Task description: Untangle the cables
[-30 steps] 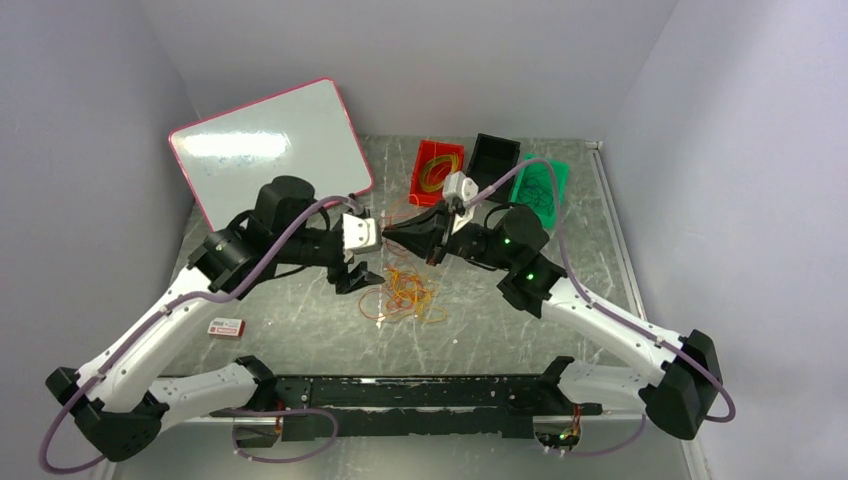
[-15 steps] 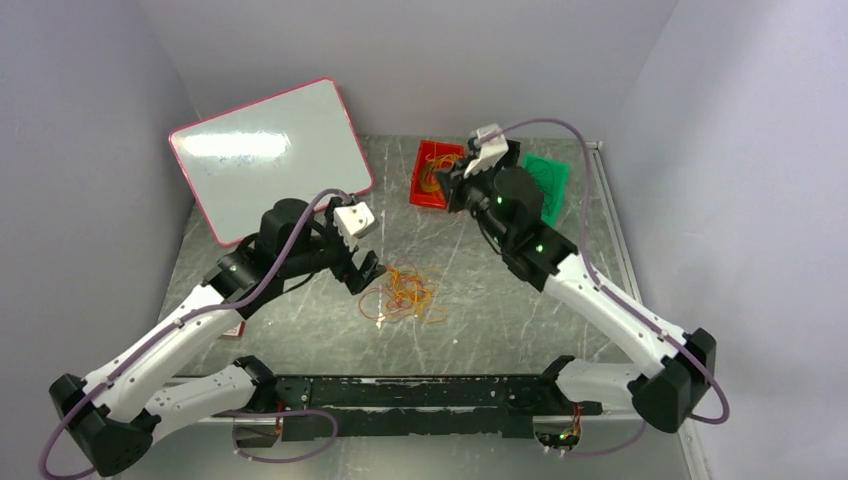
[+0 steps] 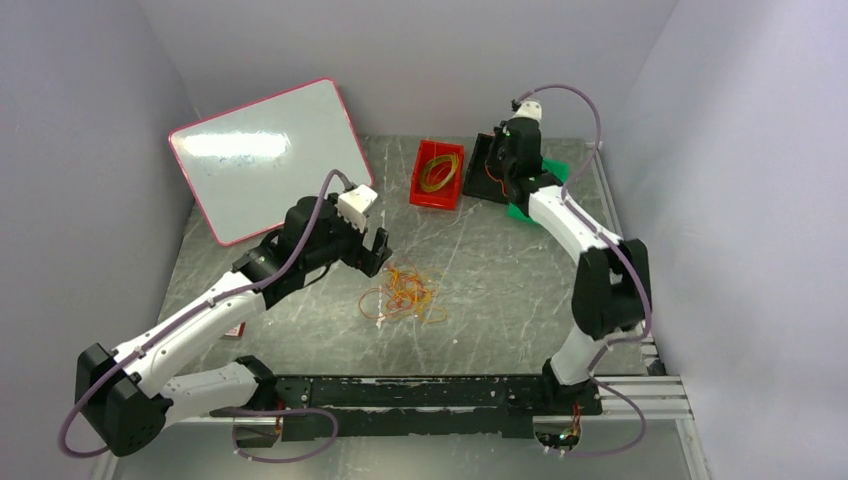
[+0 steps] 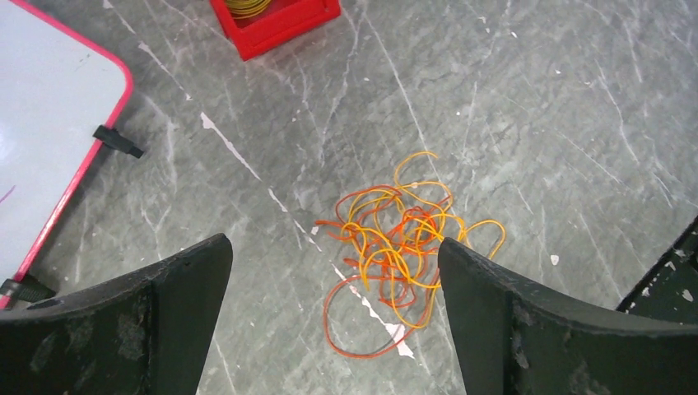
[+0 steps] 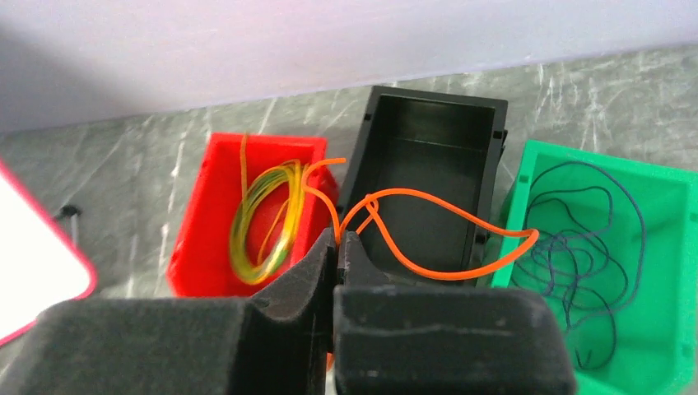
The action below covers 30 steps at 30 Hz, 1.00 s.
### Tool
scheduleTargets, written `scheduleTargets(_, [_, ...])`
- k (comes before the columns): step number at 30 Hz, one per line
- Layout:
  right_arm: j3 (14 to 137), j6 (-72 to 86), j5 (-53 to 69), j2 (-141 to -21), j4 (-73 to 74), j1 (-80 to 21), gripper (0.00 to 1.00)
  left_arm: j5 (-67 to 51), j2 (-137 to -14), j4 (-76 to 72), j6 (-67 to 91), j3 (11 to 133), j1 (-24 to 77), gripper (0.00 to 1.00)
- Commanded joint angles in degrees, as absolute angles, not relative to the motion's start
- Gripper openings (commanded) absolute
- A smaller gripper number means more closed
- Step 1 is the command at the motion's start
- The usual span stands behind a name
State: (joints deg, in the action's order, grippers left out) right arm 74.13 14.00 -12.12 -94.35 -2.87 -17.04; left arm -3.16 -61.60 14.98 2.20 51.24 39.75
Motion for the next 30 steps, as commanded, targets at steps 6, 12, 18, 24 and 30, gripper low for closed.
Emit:
scheduleTargets(6, [85.0, 19.0, -5.0, -112.3, -16.3, -10.3, 0.00, -2.3, -61.1, 12.1, 2.5, 49.6, 38.7, 1.00])
scheduleTargets(12, [90.6, 20.1, -0.2, -118.2, -19.1, -9.3, 0.00, -3.0, -61.2, 12.3, 2.4, 49.4, 38.6, 1.00])
scheduleTargets(18, [92.2, 20.9, 1.0, -119.6, -21.3, -8.5, 0.00, -3.9, -62.5, 12.9, 2.4, 50.0, 38.6, 1.00])
scheduleTargets(24, [91.8, 20.1, -1.0, -121.5, -19.4, -8.4, 0.00, -3.9, -62.5, 12.8, 2.3, 49.9, 38.5, 1.00])
scheduleTargets(30, [90.4, 19.9, -4.6, -123.7, -15.5, -8.4, 0.00, -4.3, -62.9, 13.1, 2.4, 50.0, 38.4, 1.00])
